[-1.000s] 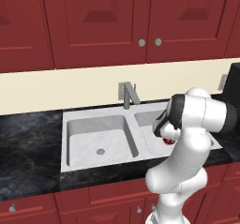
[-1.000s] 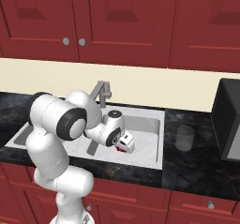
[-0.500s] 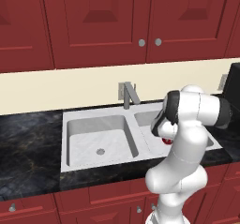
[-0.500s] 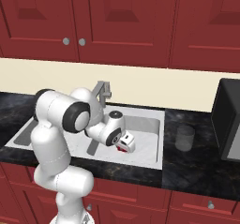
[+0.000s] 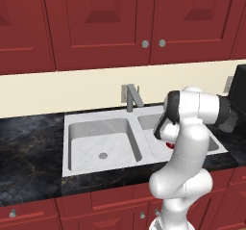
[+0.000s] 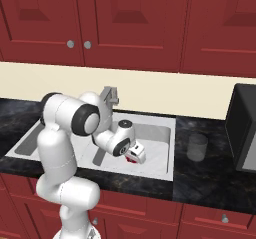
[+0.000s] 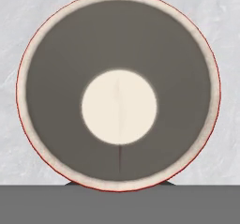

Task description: Move any existing items from the left basin to the right basin for drying. Then move the glass cup from the counter to the left basin of the sink for washing.

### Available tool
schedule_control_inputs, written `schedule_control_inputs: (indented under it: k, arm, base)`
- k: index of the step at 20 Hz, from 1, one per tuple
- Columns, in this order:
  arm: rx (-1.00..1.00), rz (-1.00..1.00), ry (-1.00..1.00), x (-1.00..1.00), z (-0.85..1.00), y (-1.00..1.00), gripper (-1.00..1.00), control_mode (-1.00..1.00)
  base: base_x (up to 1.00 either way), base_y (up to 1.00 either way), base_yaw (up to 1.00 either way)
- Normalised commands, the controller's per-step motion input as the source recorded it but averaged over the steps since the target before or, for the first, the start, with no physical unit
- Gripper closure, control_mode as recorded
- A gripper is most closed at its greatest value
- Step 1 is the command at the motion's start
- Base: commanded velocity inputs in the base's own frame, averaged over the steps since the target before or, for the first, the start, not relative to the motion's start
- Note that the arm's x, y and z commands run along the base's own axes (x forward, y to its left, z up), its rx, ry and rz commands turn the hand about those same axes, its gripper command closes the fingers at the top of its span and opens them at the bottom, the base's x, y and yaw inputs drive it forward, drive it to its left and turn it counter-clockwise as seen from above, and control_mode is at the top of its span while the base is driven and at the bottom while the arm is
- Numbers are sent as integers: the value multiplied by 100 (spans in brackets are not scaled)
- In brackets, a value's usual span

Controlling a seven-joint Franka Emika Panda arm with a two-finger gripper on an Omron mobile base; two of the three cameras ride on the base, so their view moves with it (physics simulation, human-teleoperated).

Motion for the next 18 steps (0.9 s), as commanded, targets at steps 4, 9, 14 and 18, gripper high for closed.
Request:
schedule_control_inputs:
  k: [4,9,14,18]
  arm:
    - [0,0,0,7,-14,-4,100,-100]
    - [1,0,0,4,-8,0,100,-100]
    - [0,0,0,4,-11,0,100,-100]
    - [0,0,1,4,-12,0,100,-100]
  base:
    - [0,0,0]
    - [0,0,0]
    - [0,0,0]
    - [0,0,0]
